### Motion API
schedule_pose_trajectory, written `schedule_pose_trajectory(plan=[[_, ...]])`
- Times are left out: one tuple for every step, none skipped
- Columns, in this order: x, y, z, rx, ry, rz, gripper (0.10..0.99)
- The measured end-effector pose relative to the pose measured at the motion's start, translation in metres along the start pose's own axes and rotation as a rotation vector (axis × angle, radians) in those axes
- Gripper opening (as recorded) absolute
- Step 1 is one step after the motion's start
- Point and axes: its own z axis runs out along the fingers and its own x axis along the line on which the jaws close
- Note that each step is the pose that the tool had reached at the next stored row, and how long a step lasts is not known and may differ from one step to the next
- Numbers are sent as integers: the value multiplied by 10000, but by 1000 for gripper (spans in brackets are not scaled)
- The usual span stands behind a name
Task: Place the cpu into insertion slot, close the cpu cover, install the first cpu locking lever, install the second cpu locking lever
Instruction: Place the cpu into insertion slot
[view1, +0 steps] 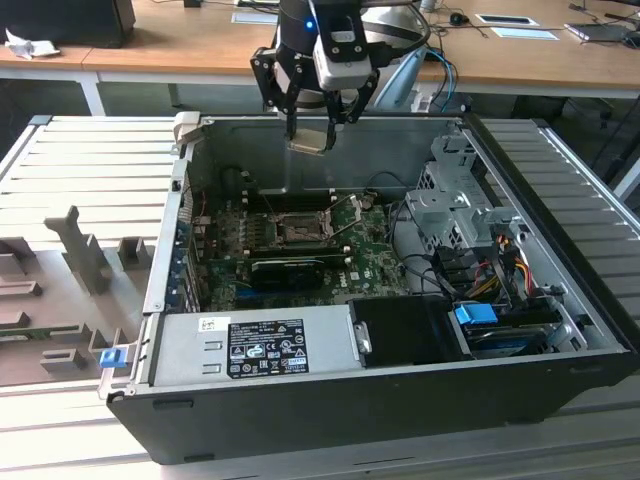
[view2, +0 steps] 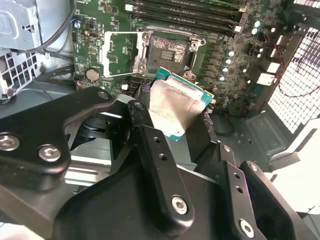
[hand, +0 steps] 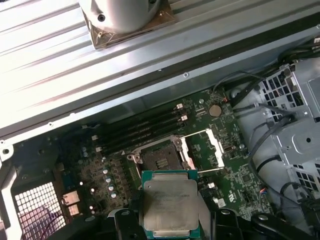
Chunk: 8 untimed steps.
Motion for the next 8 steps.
schedule_pose_trajectory(plan=[[0, 0, 0, -1, -5, 56, 529], [0, 0, 1, -3, -13, 150, 529], [0, 0, 1, -6, -27, 299, 529], [0, 0, 2, -7, -35, 391, 529], [0, 0, 2, -10, -45, 496, 529], [0, 0, 3, -13, -58, 649, 529], [0, 0, 3, -15, -68, 752, 529], [0, -1, 4, -16, -73, 814, 529]])
